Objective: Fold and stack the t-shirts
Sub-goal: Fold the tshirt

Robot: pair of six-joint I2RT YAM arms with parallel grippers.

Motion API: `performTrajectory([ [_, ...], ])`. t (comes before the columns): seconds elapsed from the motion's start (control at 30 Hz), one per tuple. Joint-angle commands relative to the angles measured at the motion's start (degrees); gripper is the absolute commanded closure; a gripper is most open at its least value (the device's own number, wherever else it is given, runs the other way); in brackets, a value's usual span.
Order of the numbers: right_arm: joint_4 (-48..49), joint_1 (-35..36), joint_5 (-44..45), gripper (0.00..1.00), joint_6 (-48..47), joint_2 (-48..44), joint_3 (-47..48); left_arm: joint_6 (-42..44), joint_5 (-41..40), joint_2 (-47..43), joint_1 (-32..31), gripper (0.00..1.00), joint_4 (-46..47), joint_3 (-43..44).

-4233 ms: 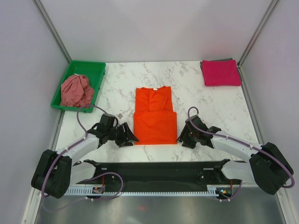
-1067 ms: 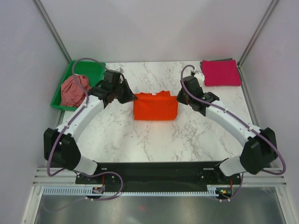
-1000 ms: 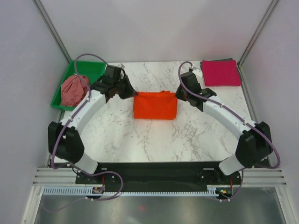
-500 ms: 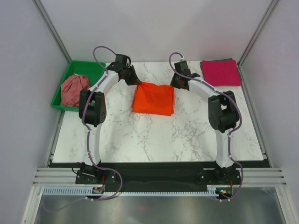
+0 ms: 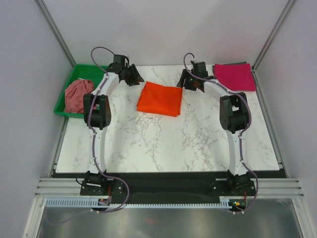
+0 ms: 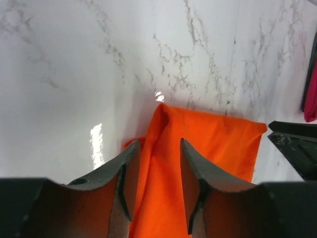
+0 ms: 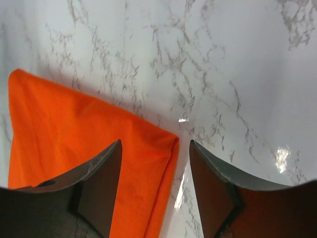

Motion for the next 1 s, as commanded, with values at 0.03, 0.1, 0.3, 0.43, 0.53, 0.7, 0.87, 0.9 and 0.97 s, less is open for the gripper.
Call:
performTrajectory([
  [0.03,1.1,-0.9,-11.0,0.36,-4.4,-9.4,-6.9,7.9,-2.1,-12.0,0.2,0.51,0.2,-12.3],
  [0.1,1.4,-0.9,-14.6,0.36,-4.5,-10.9,-10.0,10.1,-0.9,-15.2,-0.1,0.48,0.2,-18.3],
  [0.3,2.9,-0.5,-20.3,0.36,-4.2,-13.0,-17.7,13.4,-1.9,-19.0,-0.1,0.45,0.2,-27.3],
  [0.43,5.6,0.4,-21.6,0.36,-3.2,-13.4,-22.0,13.8,-1.5,-18.7,-0.1,0.44,0.2,-30.6],
  [0.53,6.6,0.9,-21.0,0.36,-3.1,-14.0,-24.4,13.5,-0.8,-18.0,-0.2,0.46,0.1,-33.0],
  [0.7,8.0,1.4,-21.8,0.36,-3.1,-14.9,-27.2,12.0,2.4,-17.2,-0.2,0.62,0.3,-34.6],
  [0.87,13.6,1.6,-24.9,0.45,0.4,-16.1,-30.4,9.9,5.8,-16.7,-0.1,0.89,0.2,-36.1],
  [0.9,14.7,1.6,-26.1,0.49,2.4,-16.1,-31.3,9.5,6.1,-16.9,-0.2,0.92,0.2,-36.5],
  [0.97,18.9,1.6,-27.3,0.52,4.4,-15.7,-32.4,8.6,6.5,-17.3,-0.2,0.95,0.2,-37.7],
])
